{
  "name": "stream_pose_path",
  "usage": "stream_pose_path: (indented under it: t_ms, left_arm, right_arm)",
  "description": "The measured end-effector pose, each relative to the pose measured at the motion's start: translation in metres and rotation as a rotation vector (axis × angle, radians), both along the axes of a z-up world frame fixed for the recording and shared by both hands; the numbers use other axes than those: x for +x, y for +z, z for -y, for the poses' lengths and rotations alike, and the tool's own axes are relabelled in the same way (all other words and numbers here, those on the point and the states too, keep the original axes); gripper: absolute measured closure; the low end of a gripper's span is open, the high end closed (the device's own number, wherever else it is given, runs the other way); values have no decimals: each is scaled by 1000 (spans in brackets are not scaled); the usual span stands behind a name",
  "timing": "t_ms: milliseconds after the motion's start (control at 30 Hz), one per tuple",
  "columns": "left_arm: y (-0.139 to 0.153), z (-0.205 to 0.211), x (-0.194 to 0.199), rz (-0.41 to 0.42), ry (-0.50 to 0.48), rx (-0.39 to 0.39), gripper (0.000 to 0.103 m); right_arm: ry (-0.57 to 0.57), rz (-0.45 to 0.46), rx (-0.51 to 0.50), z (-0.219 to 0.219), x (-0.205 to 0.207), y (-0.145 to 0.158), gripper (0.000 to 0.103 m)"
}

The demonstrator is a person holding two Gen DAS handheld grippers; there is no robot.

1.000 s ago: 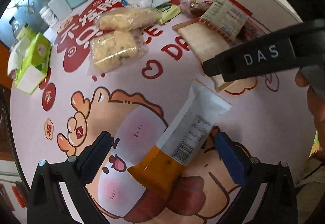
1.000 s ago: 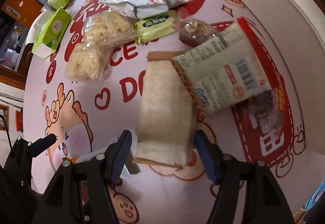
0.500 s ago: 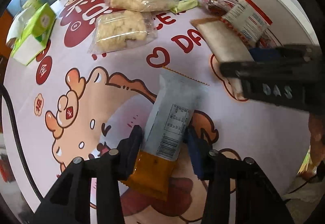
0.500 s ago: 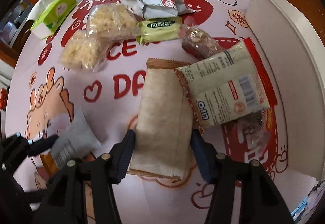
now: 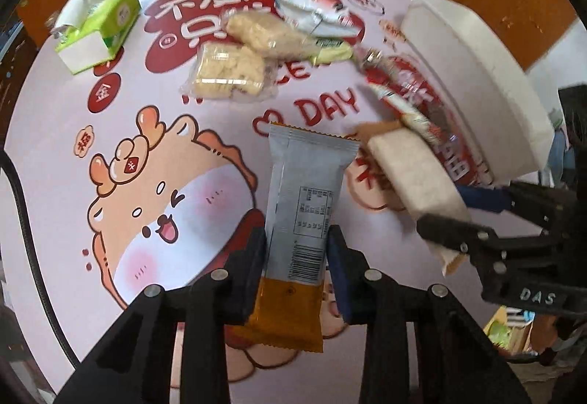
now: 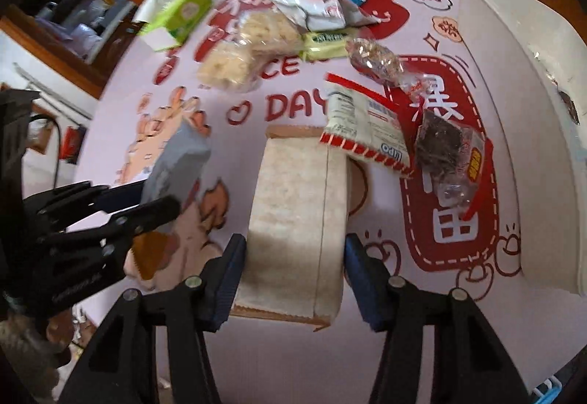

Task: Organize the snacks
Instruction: 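Carry the wafer pack and bar over the white tray and release both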

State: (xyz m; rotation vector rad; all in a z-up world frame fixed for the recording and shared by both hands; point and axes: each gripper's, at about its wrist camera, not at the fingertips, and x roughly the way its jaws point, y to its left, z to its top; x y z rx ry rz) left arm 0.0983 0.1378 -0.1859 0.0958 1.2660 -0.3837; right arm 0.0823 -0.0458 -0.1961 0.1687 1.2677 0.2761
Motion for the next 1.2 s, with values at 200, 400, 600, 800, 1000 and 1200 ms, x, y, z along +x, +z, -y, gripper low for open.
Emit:
stream_pose_path:
  t_ms: [200,400,600,800,1000,1200]
  left_arm:
    - [42,28,-5,61,29,-36,71]
    - [91,66,-9,155,40,-79,71]
    - [130,120,-12,231,27,-122,71]
    - [144,181,-10,257,2,-143,71]
    - [148,242,-5,265,-25,-160,71]
    - [156,301,0,290,-73,-151,71]
  right_arm:
    - [66,71,93,16,-16,37,49]
    - [92,175,104,46,-27,79,49]
    - [69,252,102,98,-37,109,49]
    - [20,306,97,158,-43,123,49]
    - [-40,325,91,214,-43,125,48]
    - [-97,351,73,258,-37,128,48]
